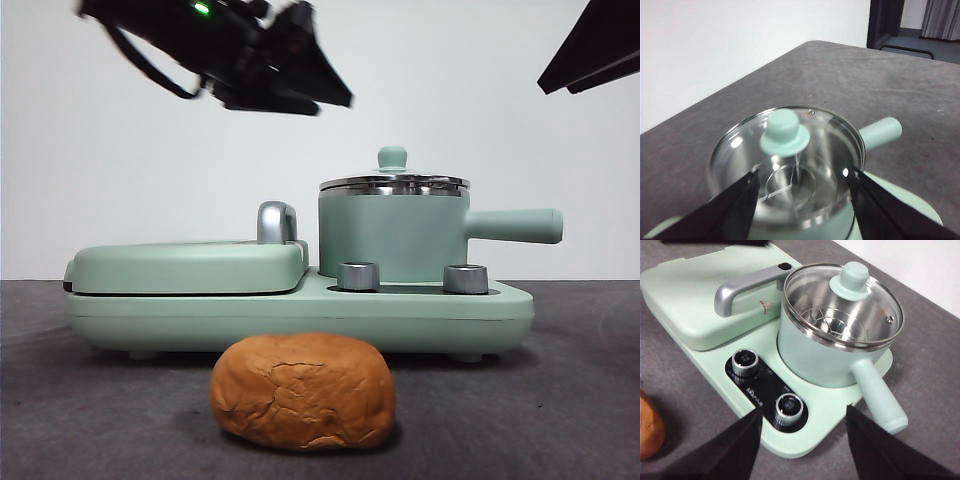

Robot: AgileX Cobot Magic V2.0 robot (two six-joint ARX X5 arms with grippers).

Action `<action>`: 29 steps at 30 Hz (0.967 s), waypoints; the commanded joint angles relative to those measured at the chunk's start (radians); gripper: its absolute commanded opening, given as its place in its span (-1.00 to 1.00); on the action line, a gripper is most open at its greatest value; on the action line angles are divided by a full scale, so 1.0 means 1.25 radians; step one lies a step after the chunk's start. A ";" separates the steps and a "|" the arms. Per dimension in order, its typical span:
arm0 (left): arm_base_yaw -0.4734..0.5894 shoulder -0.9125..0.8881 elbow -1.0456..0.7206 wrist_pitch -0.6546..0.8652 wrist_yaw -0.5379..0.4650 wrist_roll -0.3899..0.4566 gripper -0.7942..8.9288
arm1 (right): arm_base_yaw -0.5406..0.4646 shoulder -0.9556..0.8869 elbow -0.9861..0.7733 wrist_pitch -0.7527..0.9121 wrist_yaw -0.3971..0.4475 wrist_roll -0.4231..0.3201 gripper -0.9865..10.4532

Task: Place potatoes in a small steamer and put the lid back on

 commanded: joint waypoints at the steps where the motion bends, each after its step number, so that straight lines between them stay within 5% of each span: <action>1: -0.014 0.062 0.069 0.007 -0.002 -0.004 -0.26 | 0.003 0.005 0.015 0.015 0.003 0.009 -0.36; 14: -0.028 0.245 0.264 -0.002 -0.018 -0.005 -0.26 | 0.003 0.005 0.015 0.019 0.018 0.009 -0.36; 29: -0.029 0.307 0.275 0.045 -0.017 -0.023 -0.26 | 0.003 0.005 0.015 0.020 0.018 0.009 -0.36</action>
